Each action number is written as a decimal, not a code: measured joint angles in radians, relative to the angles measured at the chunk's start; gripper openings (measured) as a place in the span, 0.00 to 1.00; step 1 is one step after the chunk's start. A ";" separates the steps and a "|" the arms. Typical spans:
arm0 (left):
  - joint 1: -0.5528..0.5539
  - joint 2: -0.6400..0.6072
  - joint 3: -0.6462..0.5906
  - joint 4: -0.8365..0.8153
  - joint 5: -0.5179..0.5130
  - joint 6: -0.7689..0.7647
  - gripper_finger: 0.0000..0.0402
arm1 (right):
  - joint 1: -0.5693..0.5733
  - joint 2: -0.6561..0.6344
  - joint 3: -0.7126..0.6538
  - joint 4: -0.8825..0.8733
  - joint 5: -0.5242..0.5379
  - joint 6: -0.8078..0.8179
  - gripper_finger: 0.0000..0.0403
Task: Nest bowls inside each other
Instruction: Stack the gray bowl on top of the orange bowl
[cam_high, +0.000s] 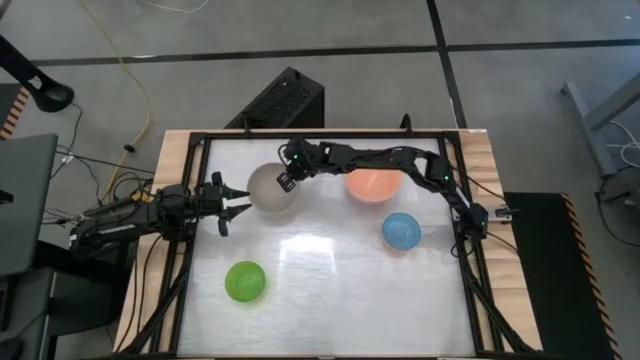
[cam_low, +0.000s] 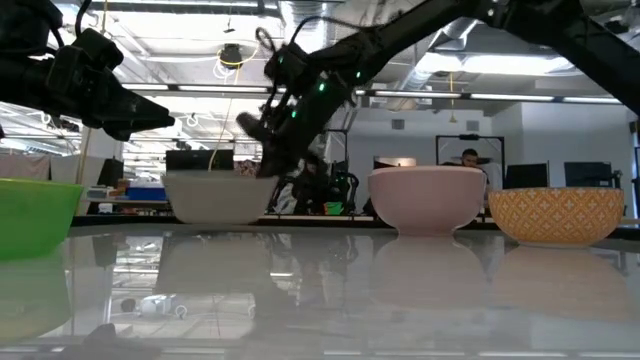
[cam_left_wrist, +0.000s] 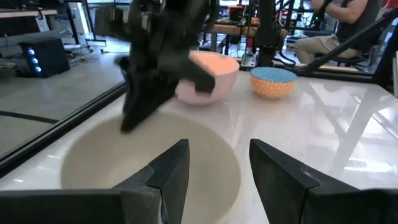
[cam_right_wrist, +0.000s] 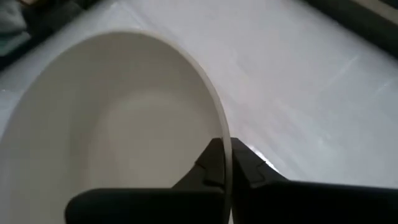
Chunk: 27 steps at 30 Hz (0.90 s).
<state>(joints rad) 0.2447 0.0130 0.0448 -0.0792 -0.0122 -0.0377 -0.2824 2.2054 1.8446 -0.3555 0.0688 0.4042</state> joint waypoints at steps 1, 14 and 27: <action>0.000 0.000 0.000 0.000 0.000 0.000 0.39 | -0.002 -0.023 0.000 -0.009 0.001 -0.011 0.02; 0.000 0.000 0.000 0.000 0.000 0.000 0.39 | -0.037 -0.401 -0.013 -0.346 0.111 -0.108 0.02; 0.000 0.000 0.000 0.000 -0.001 0.000 0.39 | -0.094 -0.831 -0.470 -0.510 0.264 0.128 0.02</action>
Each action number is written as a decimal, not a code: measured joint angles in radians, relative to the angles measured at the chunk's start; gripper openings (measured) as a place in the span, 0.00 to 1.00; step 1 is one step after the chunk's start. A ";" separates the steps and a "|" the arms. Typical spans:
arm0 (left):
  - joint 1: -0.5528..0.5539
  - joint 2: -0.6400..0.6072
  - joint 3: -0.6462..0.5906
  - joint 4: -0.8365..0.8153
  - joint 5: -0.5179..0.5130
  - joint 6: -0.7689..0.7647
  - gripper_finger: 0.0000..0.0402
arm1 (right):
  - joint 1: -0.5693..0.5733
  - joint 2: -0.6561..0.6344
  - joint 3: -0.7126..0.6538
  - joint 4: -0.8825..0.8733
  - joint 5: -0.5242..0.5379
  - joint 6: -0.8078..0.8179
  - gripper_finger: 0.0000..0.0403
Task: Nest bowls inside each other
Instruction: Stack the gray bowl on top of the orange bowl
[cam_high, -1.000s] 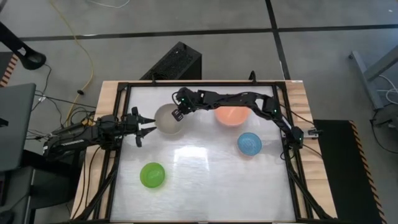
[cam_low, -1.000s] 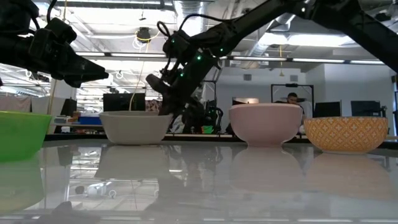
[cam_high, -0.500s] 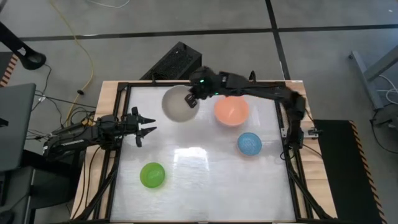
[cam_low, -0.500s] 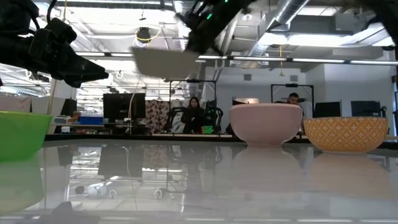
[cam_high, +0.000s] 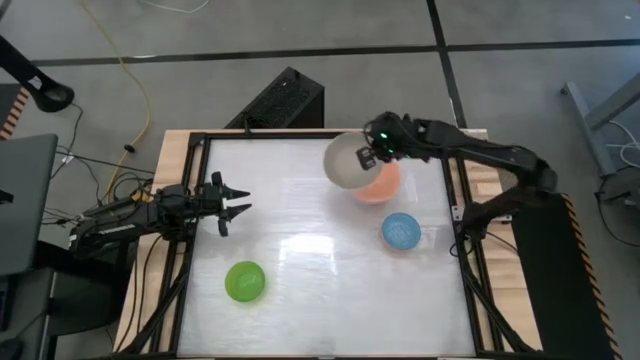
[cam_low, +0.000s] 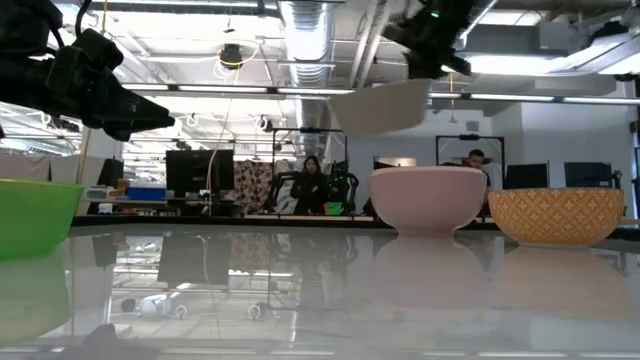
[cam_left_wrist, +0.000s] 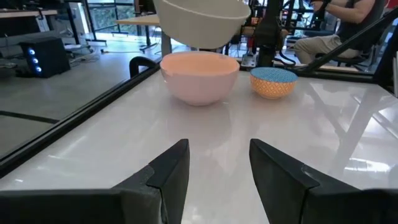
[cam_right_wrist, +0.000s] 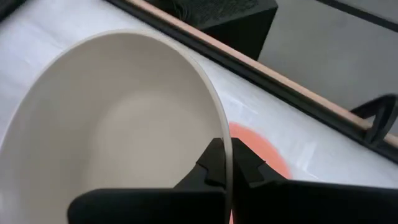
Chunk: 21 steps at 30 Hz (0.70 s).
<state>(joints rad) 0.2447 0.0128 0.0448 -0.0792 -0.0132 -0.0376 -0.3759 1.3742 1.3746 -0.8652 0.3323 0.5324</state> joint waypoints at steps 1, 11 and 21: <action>0.000 0.000 0.000 0.000 0.000 0.000 0.39 | -0.002 -0.036 -0.057 0.046 0.002 0.018 0.02; 0.000 0.000 0.000 0.000 0.000 0.000 0.39 | -0.093 -0.241 -0.462 0.300 -0.023 0.115 0.02; 0.000 0.000 0.000 0.000 -0.001 0.000 0.39 | -0.149 -0.263 -0.563 0.375 -0.100 0.116 0.02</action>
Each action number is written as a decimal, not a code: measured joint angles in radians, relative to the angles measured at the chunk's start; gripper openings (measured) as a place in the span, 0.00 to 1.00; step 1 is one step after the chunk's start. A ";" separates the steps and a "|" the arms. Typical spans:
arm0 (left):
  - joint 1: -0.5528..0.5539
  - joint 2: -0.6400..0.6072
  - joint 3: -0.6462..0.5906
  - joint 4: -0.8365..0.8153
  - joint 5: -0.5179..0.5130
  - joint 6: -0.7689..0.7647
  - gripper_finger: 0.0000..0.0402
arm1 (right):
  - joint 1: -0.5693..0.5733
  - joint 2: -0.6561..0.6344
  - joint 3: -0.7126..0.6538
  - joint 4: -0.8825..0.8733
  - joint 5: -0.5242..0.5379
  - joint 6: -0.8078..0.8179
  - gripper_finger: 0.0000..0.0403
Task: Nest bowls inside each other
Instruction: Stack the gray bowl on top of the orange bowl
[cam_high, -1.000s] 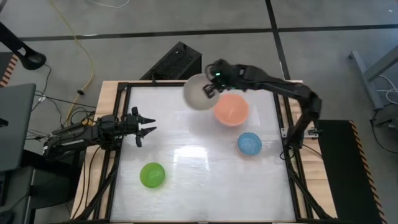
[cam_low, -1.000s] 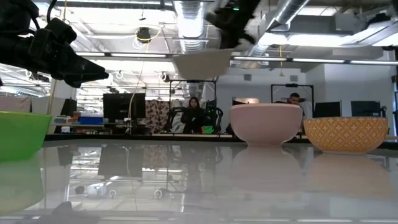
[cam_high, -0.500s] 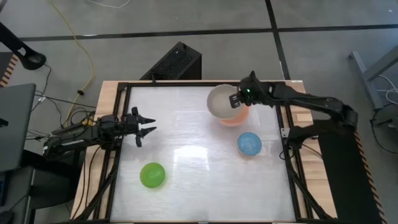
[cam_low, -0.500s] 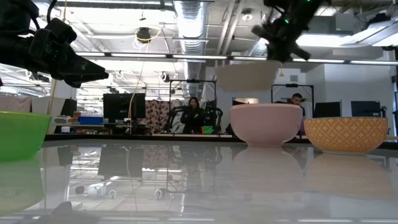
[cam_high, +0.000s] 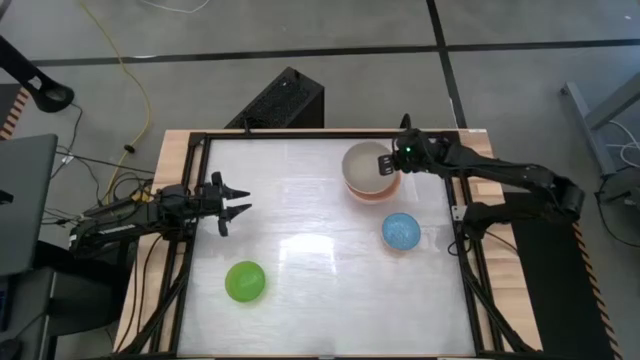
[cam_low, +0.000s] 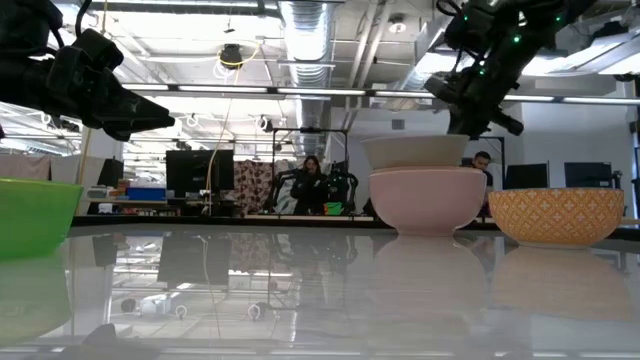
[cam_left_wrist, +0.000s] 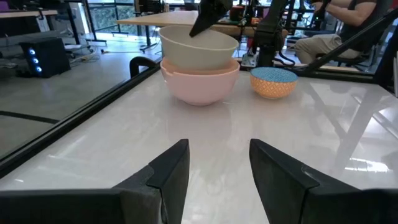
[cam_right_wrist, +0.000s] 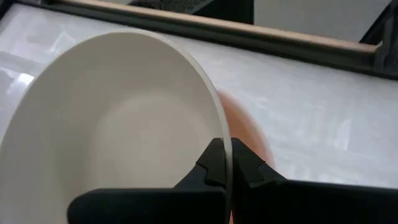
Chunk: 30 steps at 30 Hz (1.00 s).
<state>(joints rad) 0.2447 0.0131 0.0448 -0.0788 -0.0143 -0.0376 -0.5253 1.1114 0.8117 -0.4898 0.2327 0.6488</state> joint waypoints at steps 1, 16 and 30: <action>0.000 0.000 0.000 0.000 0.000 0.000 0.39 | 0.001 0.000 -0.003 -0.001 0.001 0.000 0.02; 0.000 0.000 0.000 0.000 0.000 0.000 0.39 | 0.001 0.000 -0.053 0.006 0.020 0.036 0.02; 0.000 0.000 0.000 0.000 0.000 0.000 0.39 | 0.029 0.062 -0.053 -0.002 0.063 0.033 0.17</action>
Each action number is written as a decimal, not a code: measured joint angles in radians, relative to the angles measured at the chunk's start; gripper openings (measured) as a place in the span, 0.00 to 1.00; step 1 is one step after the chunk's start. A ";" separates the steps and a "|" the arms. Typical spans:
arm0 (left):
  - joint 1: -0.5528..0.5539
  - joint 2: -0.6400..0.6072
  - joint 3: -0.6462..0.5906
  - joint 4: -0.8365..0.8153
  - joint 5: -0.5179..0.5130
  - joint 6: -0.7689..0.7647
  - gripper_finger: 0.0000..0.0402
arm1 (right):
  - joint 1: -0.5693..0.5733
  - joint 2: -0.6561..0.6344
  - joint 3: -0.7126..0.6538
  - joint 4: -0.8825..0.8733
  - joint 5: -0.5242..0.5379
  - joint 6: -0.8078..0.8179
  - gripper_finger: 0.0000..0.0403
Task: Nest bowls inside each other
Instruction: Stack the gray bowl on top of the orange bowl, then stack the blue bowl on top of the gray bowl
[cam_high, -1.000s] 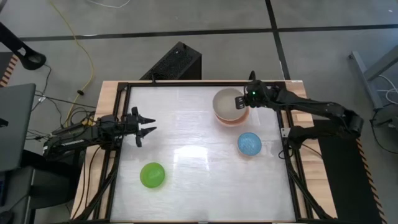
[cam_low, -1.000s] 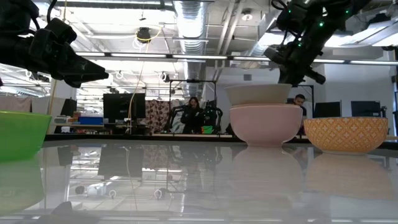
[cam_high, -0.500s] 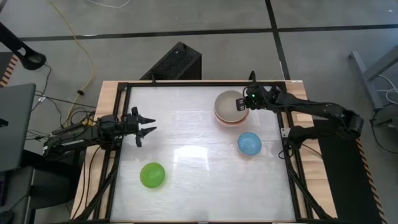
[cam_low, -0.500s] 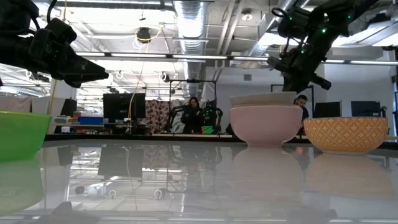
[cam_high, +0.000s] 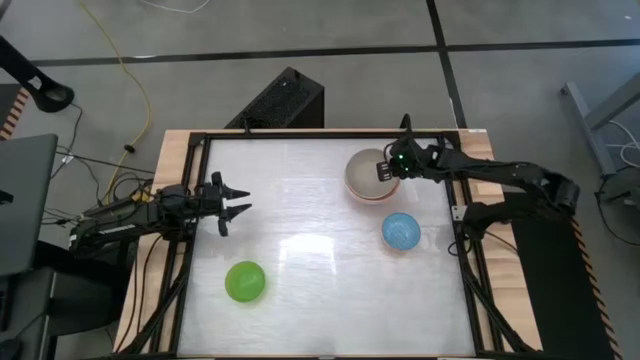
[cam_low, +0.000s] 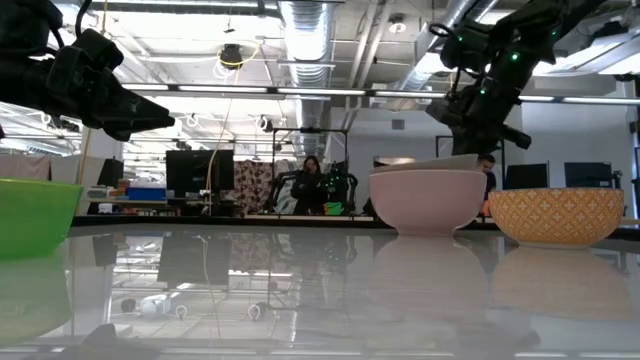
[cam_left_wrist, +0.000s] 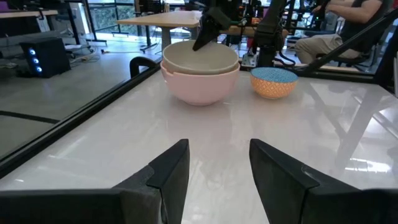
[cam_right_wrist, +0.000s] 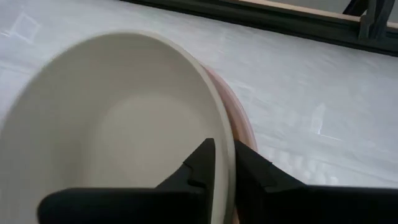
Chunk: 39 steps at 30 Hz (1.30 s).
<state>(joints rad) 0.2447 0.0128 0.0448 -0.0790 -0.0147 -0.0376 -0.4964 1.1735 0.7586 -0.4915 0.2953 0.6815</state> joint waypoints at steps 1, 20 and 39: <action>0.000 0.000 0.000 0.000 0.000 0.000 0.39 | -0.002 0.007 0.000 0.001 0.001 0.000 0.18; 0.000 0.000 0.000 0.000 0.000 0.000 0.39 | -0.002 -0.049 0.134 -0.157 0.008 -0.058 0.50; 0.000 0.000 0.000 0.000 0.000 0.000 0.39 | 0.376 0.027 0.159 0.118 -0.064 -0.049 0.10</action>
<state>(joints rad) 0.2447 0.0130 0.0448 -0.0790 -0.0147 -0.0378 -0.1204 1.2007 0.9172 -0.3732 0.2313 0.6329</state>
